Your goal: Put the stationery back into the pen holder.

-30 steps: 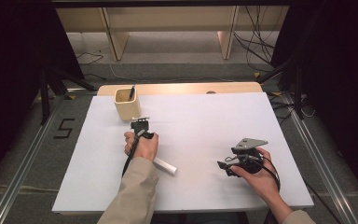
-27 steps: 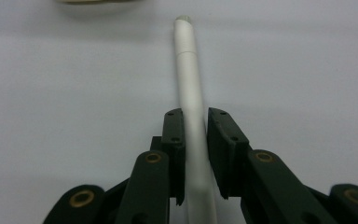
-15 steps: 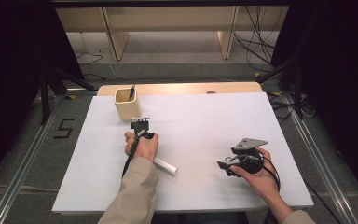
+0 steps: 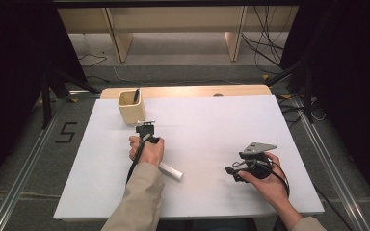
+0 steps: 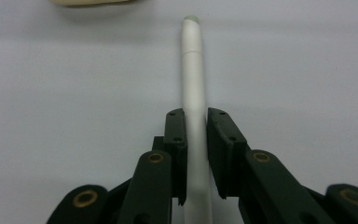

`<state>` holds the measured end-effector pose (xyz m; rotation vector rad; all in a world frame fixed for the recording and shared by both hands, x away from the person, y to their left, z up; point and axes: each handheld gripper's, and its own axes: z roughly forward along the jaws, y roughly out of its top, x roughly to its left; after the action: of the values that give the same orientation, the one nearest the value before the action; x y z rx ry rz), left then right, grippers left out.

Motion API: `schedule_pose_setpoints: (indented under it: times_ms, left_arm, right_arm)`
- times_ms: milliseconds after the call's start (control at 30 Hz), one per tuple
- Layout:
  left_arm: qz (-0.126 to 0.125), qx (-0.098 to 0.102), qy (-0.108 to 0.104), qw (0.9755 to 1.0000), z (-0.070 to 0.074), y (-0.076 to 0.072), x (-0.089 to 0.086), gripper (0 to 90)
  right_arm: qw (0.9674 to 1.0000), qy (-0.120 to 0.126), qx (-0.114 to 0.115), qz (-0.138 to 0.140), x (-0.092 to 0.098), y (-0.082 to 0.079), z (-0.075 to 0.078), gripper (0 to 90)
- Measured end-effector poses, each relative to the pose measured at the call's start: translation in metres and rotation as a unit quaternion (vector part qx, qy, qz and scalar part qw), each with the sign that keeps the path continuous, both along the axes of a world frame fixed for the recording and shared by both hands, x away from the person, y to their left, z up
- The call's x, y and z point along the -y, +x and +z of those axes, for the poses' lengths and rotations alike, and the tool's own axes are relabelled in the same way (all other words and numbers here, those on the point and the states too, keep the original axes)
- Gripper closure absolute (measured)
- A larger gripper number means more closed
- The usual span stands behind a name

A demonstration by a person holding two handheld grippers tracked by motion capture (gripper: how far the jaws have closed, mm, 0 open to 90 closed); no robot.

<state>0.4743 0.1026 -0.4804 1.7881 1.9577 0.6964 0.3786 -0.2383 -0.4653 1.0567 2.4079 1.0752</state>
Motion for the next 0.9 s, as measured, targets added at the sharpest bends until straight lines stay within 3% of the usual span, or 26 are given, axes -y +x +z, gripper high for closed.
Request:
schedule_pose_setpoints:
  times_ms: [433, 633, 900]
  left_arm:
    - [-0.015, 0.004, 0.012, 0.9998, -0.0003, -0.0015, 0.0003, 78.3]
    - [-0.034, -0.002, 0.030, 0.9990, 0.0008, -0.0029, -0.0009, 78.5]
    - [-0.048, -0.003, 0.034, 0.9983, 0.0012, -0.0037, -0.0016, 78.5]
  right_arm:
    - [1.0000, 0.000, 0.000, 0.000, 0.0001, 0.0000, 0.0000, 20.1]
    - [1.0000, 0.000, 0.000, 0.000, 0.0001, 0.0000, 0.0001, 20.1]
    - [1.0000, 0.000, 0.000, 0.000, -0.0002, -0.0001, 0.0001, 20.1]
